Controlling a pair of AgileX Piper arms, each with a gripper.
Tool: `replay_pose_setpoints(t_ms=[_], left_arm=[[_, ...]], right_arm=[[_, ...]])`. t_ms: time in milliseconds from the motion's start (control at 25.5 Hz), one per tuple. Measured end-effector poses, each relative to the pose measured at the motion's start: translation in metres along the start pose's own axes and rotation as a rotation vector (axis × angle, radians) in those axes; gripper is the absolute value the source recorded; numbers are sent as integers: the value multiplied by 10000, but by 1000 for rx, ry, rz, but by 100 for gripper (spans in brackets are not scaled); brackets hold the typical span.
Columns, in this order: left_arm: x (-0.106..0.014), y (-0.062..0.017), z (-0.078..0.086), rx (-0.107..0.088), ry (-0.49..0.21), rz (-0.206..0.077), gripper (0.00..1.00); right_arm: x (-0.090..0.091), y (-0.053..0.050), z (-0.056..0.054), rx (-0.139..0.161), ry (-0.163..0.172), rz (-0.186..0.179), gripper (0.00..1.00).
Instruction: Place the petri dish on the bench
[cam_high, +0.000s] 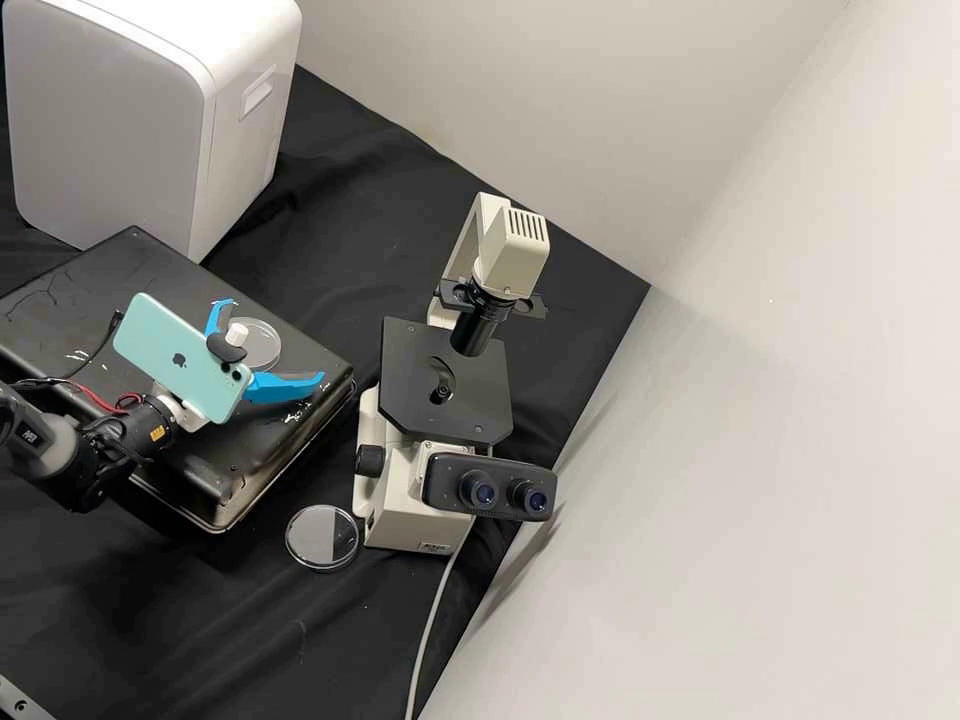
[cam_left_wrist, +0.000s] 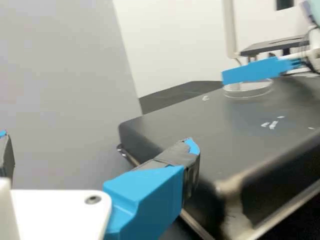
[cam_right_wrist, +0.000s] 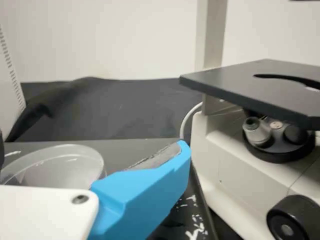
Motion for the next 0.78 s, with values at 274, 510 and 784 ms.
replay_pose_setpoints(t_ms=[274, 510, 784], left_arm=[[-53, 123, -24, -47, 41, 67, 100], [-51, 124, -37, -104, 46, 70, 100], [-51, 124, -37, -105, 46, 70, 100]], right_arm=[[-88, -6, -7, 48, 19, 25, 100], [-113, -5, -24, 82, 31, 18, 100], [-146, -6, 2, 105, 24, 10, 100]])
